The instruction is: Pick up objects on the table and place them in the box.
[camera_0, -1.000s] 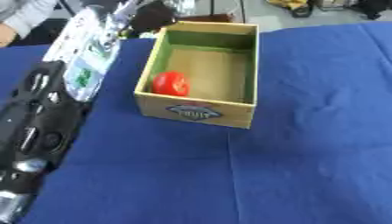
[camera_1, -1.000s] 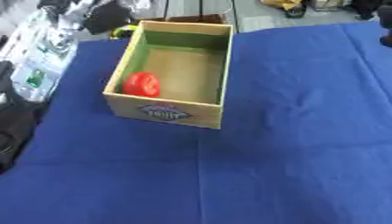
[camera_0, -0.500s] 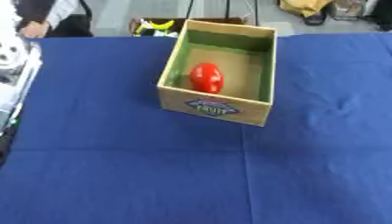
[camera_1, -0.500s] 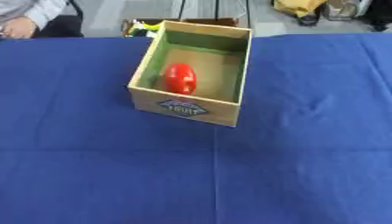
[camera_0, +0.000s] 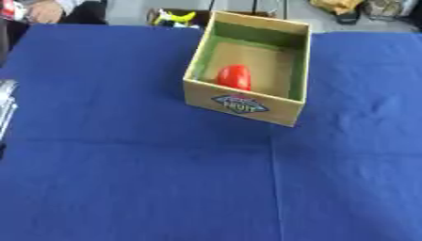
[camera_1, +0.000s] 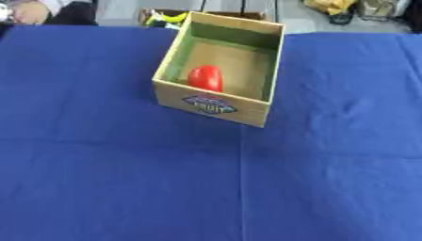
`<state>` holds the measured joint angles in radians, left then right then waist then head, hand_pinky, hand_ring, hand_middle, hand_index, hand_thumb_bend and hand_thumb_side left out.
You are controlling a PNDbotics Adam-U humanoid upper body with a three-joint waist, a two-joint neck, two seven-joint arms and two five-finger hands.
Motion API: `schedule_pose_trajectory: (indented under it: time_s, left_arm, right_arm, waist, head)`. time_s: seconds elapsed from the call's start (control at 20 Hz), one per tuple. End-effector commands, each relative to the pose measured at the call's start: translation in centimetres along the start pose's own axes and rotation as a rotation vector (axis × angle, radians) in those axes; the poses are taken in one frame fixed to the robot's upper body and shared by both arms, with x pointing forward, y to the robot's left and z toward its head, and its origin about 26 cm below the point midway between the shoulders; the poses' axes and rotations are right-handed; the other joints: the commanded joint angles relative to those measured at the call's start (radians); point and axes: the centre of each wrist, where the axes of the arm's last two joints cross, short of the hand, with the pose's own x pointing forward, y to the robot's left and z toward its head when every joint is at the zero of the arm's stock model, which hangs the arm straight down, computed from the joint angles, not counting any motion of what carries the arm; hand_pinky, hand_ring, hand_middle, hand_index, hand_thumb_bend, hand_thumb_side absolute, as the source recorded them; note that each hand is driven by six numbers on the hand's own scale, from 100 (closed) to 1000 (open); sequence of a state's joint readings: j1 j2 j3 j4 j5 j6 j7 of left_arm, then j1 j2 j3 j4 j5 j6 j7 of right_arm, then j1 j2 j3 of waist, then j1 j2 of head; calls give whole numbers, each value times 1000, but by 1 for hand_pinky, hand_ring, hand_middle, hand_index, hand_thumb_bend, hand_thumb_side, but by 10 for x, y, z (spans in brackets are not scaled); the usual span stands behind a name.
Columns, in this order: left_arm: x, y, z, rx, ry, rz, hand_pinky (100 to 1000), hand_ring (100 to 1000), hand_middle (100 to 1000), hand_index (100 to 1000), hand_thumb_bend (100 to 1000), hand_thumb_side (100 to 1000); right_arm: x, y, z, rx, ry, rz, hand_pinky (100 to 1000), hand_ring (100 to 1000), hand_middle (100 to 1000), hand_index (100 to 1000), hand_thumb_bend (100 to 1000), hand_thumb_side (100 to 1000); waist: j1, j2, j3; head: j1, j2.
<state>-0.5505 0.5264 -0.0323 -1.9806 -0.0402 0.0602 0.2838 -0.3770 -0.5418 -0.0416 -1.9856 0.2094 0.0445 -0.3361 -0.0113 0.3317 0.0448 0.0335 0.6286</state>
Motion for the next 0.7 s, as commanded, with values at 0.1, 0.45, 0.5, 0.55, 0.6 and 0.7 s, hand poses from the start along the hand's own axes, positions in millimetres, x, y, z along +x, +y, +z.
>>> schedule_pose_trajectory:
  time_s: [0.1,0.45,0.5,0.55,0.6,0.7]
  left_arm:
    - [-2,1,9,9,-45,80,559,729,711,912,229,1000]
    - [-13,-5,27,37,-56,194,561,729,712,913,241,1000]
    - [-14,-6,29,39,-56,204,560,729,712,913,240,1000]
    - [-15,-7,30,41,-54,212,559,728,711,912,240,1000]
    - [-16,-8,32,44,-51,220,557,726,710,913,241,1000]
    - [-17,-9,34,51,-43,238,554,724,709,912,241,1000]
  right_arm:
    - [3,-6,-3,-31,-15,6,805,866,827,840,100,1000]
    - [1,-7,-1,-61,-15,-6,803,863,825,839,100,1000]
    - [1,-7,0,-65,-17,-10,804,862,824,839,100,1000]
    - [1,-7,0,-69,-19,-13,805,862,824,839,100,1000]
    - [1,-7,0,-72,-21,-17,806,862,823,838,100,1000]
    - [0,-7,1,-78,-26,-23,809,861,822,838,100,1000]
  waist:
    - [-5,-25,5]
    - [-15,-26,11]
    - [-16,-26,12]
    - [-16,-25,12]
    - [-16,-24,13]
    - [-16,-21,14]
  head:
    - [-19,0]
    - [-37,-8]
    - [-37,-7]
    - [-38,-6]
    - [-38,-6]
    - [-41,-8]
